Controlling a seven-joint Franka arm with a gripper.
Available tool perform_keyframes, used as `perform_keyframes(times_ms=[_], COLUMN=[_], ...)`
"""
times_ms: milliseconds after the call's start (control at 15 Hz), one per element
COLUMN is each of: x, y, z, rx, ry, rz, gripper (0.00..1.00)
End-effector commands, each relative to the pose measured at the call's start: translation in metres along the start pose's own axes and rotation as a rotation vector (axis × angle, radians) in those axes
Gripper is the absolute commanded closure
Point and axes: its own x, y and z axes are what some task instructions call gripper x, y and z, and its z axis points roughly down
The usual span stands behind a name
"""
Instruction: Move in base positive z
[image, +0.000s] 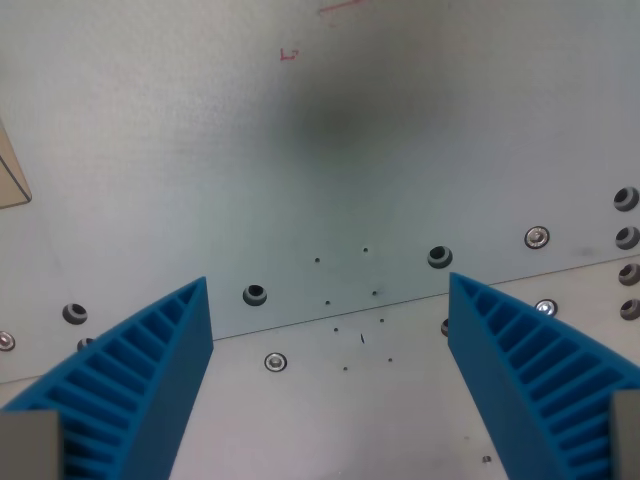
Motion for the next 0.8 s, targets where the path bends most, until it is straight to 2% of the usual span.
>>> perform_keyframes(times_ms=[67,800], x=[0.0,-0.001], y=[0.0,0.001], z=[-0.007,-0.062], rx=[0.001,0.001], ry=[0.005,0.005], rz=[0.0,0.0], gripper=[0.0,0.0])
